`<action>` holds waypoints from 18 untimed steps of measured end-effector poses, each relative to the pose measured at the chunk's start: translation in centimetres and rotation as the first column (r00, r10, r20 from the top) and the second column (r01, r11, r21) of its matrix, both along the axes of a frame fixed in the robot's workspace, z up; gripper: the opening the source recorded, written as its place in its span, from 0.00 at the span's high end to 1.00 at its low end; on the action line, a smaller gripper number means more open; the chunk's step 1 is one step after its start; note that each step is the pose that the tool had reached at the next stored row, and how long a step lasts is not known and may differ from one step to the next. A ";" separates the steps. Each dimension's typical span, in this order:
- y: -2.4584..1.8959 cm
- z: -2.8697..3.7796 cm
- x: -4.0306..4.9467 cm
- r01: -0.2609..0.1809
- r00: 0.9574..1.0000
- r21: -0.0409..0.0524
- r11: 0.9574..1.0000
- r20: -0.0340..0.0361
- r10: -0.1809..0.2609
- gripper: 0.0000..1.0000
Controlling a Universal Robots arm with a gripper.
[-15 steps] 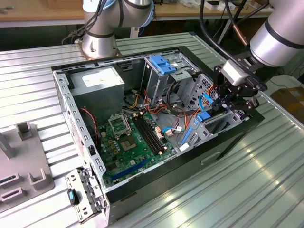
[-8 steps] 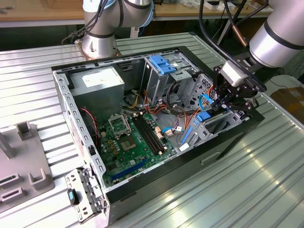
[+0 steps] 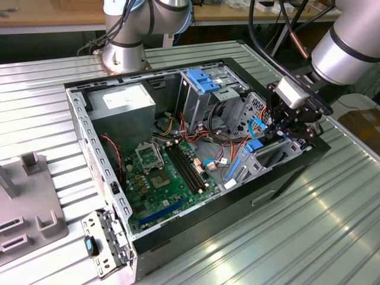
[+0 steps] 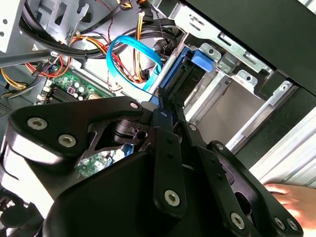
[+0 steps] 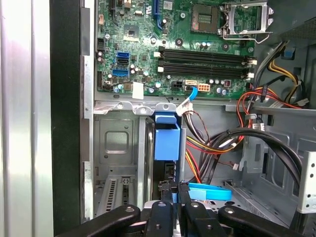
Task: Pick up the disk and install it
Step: 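Insert the first disk wire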
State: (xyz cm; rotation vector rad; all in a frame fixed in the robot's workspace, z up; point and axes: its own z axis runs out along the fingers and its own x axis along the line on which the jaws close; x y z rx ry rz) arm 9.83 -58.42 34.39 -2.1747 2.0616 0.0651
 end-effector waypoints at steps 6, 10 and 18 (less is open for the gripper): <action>-0.02 -0.43 0.00 0.000 1.000 0.000 1.000 0.000 0.000 0.84; -0.05 -0.64 0.00 0.000 1.000 0.000 1.000 0.000 0.000 0.84; -0.05 -0.66 0.00 0.000 1.000 0.000 1.000 0.000 0.000 0.65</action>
